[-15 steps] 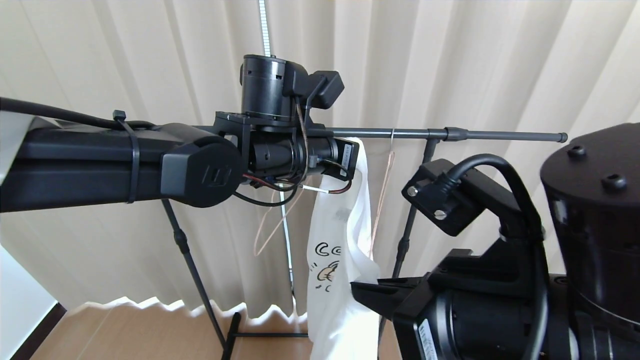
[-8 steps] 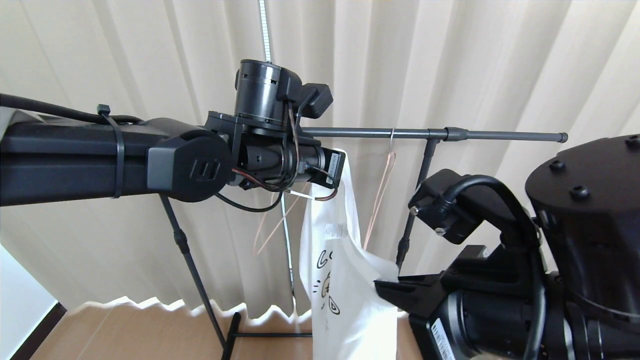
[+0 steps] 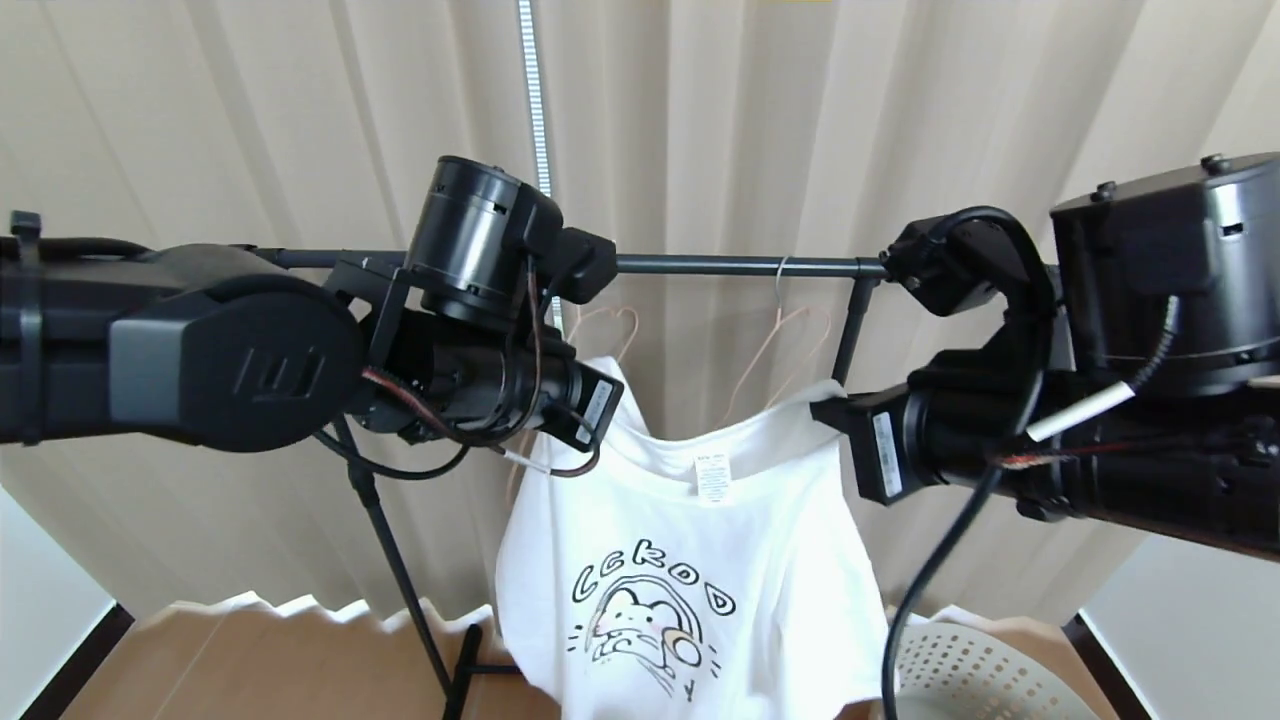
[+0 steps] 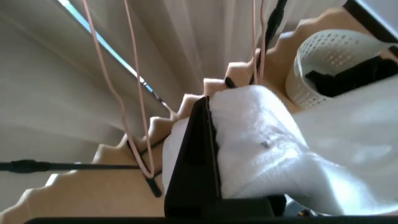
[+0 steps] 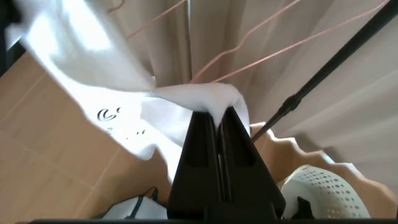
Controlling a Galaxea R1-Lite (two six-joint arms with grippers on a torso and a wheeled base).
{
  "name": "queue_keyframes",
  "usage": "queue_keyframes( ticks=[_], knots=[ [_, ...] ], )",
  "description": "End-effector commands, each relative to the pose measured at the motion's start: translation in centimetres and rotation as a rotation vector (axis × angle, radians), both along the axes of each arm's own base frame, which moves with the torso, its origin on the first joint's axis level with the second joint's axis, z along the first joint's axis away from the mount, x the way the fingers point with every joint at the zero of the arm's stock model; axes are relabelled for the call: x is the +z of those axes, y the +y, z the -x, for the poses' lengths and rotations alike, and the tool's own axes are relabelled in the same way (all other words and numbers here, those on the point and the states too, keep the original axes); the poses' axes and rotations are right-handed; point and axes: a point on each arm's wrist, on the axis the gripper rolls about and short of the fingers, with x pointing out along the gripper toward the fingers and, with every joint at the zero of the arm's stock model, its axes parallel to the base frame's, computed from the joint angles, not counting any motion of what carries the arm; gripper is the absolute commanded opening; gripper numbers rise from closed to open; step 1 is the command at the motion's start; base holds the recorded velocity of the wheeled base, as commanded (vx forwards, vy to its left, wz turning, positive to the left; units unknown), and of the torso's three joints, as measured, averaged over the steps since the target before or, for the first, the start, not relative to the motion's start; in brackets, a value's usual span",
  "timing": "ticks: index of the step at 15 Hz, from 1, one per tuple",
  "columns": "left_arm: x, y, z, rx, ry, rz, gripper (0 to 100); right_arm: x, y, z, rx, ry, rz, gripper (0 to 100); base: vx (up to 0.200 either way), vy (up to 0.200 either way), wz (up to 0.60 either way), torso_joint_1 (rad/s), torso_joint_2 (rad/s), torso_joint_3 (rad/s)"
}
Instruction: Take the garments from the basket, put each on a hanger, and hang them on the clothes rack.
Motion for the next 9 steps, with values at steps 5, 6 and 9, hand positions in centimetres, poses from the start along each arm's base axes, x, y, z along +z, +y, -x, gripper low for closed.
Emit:
queue_keyframes(
  ticks=[5,6,9],
  knots=[
    [-2.6,-0.5,7.2,-0.102,0.128,-0.072,0,-0.6,5.2,-7.5,-0.084,-0.059,-0.006,0,0.0,0.0,0.0,0.0,0.0,0.0],
    [-3.0,-1.0,7.6,-0.101,0.15,-0.058,0,-0.5,5.5,-7.8,-0.082,-0.064,-0.016,0,0.0,0.0,0.0,0.0,0.0,0.0],
    [-3.6,-5.6,8.3,-0.053,0.258,0.099,0,-0.3,6.7,-8.4,-0.082,-0.085,-0.073,0,0.0,0.0,0.0,0.0,0.0,0.0]
  ],
)
